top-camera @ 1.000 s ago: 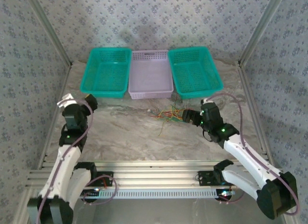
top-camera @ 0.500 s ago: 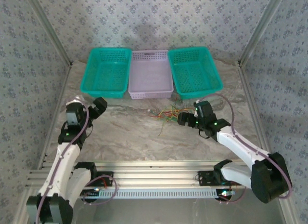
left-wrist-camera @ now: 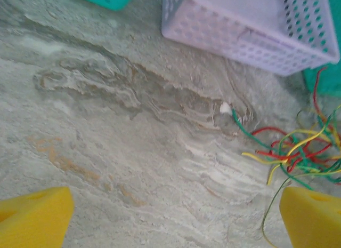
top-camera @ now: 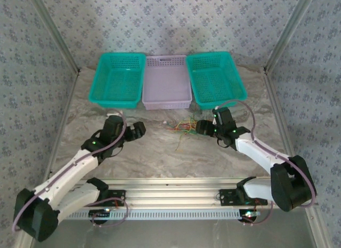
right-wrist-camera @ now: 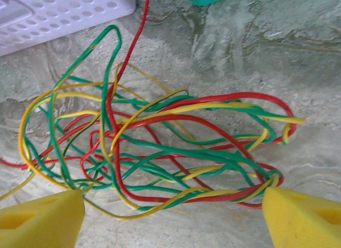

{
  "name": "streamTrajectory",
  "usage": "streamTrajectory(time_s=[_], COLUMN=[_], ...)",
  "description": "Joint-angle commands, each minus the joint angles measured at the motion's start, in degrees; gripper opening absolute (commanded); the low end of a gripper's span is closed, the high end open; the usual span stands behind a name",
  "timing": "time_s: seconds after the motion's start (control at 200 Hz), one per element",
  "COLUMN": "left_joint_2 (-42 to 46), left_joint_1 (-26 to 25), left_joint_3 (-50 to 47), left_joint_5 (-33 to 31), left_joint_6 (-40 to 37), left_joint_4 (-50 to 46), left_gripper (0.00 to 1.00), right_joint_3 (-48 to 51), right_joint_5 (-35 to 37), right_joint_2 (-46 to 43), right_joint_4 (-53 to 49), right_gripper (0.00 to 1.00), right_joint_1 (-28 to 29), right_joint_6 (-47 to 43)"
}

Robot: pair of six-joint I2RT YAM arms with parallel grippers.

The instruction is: Untangle the cables

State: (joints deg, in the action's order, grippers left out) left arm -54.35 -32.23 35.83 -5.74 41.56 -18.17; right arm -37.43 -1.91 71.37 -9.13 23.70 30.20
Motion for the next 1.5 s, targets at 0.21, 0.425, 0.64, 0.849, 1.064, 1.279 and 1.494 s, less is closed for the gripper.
streamTrajectory(time_s=[0.21, 0.425, 0.64, 0.849, 1.064, 1.279, 1.494], left_joint_2=[-19.35, -27.71, -36.17, -42.59, -47.51, -51.42, -52.6], left_joint_1=[-15.93, -17.57, -17.58, -17.51, -16.85, -15.8, -15.16], left_joint_3=[11.74, 17.19, 22.84, 27.64, 31.47, 34.81, 34.94], left_joint_5=[-11.46, -9.29, -4.65, -3.64, -2.46, -0.43, 0.57], left_joint_6=[-3.57, -6.28, -9.93, -11.77, -12.48, -12.81, -12.91], left_joint_4=[0.39, 5.65, 9.52, 9.59, 9.18, 9.12, 9.38], left_gripper=[0.98, 0.98, 0.96, 0.94, 0.9, 0.73, 0.54], right_joint_3=[-0.74, 1.69, 3.89, 5.24, 5.7, 5.87, 6.05], right_joint_5=[5.09, 3.98, 2.14, 1.26, 0.54, -0.27, -0.31], right_joint_2=[0.86, -0.53, -2.32, -4.55, -5.69, -5.73, -5.96], right_joint_4=[2.95, 6.2, 9.61, 10.93, 11.58, 11.85, 11.84], right_gripper=[0.82, 0.82, 0.82, 0.83, 0.83, 0.83, 0.83], right_joint_1=[-0.16, -0.28, -0.35, -0.48, -0.39, -0.44, -0.44], right_joint_6=[0.26, -0.6, -0.42, -0.38, -0.19, -0.09, 0.13])
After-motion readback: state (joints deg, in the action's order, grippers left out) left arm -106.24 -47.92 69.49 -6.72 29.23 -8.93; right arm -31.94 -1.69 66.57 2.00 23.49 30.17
